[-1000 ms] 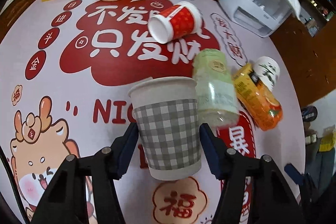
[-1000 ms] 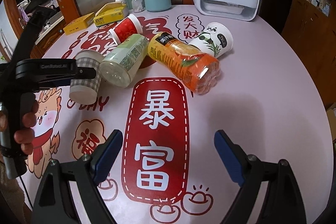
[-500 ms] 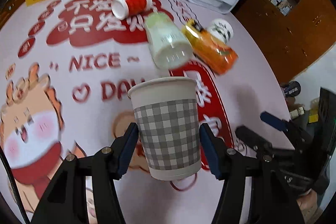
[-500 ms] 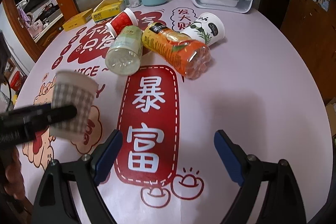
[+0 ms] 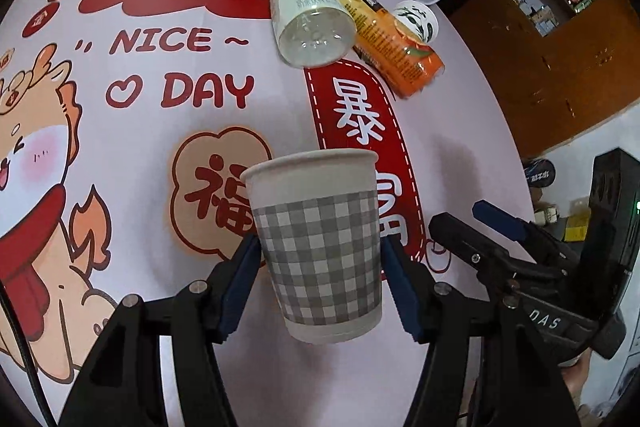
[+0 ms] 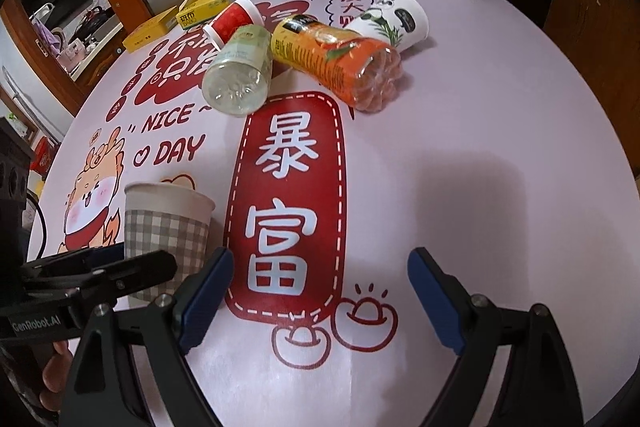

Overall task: Flip cup upright
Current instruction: 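Lift the checkered cup with the right gripper and carry it aside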

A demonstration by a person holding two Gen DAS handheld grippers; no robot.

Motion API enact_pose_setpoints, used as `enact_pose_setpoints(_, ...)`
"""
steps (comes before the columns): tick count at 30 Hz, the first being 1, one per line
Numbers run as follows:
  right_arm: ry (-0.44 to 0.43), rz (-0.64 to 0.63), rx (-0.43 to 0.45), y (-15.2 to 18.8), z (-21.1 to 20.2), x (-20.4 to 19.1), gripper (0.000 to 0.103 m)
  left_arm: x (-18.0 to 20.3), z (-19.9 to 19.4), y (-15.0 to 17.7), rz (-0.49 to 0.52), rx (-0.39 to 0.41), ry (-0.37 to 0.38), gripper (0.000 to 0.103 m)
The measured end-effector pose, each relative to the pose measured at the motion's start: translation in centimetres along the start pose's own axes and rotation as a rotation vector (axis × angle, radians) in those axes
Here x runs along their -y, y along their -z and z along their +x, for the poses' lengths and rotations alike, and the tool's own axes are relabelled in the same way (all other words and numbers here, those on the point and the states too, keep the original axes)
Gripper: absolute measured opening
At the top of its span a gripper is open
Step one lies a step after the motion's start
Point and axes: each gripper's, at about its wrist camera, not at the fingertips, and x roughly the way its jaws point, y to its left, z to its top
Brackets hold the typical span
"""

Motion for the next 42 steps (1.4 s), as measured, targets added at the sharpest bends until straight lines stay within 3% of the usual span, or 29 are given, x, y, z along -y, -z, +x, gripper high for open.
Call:
enact_pose_setpoints(5, -0.013, 0.001, -0.017, 0.3, 0.4, 0.1, 0.089, 0.2, 0.1, 0.0, 0.034, -0.001, -0.013, 0.062)
enact_pose_setpoints(7, -0.019, 0.005, -0.025, 0.4, 0.5, 0.1, 0.089, 0.1, 0.1, -0.1, 0.033, -0.012, -0.012, 0.072)
enact_pose_setpoints(9, -0.032, 0.013, -0.033, 0.4, 0.6, 0.2, 0.089, -0.2, 0.0, -0.1, 0.02, -0.017, -0.011, 0.075)
enact_pose_setpoints(17, -0.144, 0.052, -0.06, 0.1, 0.7, 0.4, 0.089, -0.8, -1.3, -0.2, 0.016, -0.011, 0.019, 0.076)
enact_pose_setpoints(24, -0.189, -0.008, -0.056, -0.7, 0.4, -1.5, 0.089, -1.2, -3.3, 0.3, 0.066, 0.022, 0.005, 0.076)
enact_pose_setpoints(31, -0.264, -0.011, -0.111, -0.9, 1.5, -3.0, 0.089, -2.4, -4.8, 1.3, 0.087, 0.06, -0.022, 0.076)
enact_pose_setpoints(42, -0.353, 0.009, -0.202, -1.4, 3.7, -4.7, 0.089, -5.1, -5.0, 2.0, 0.033, 0.06, -0.015, 0.076)
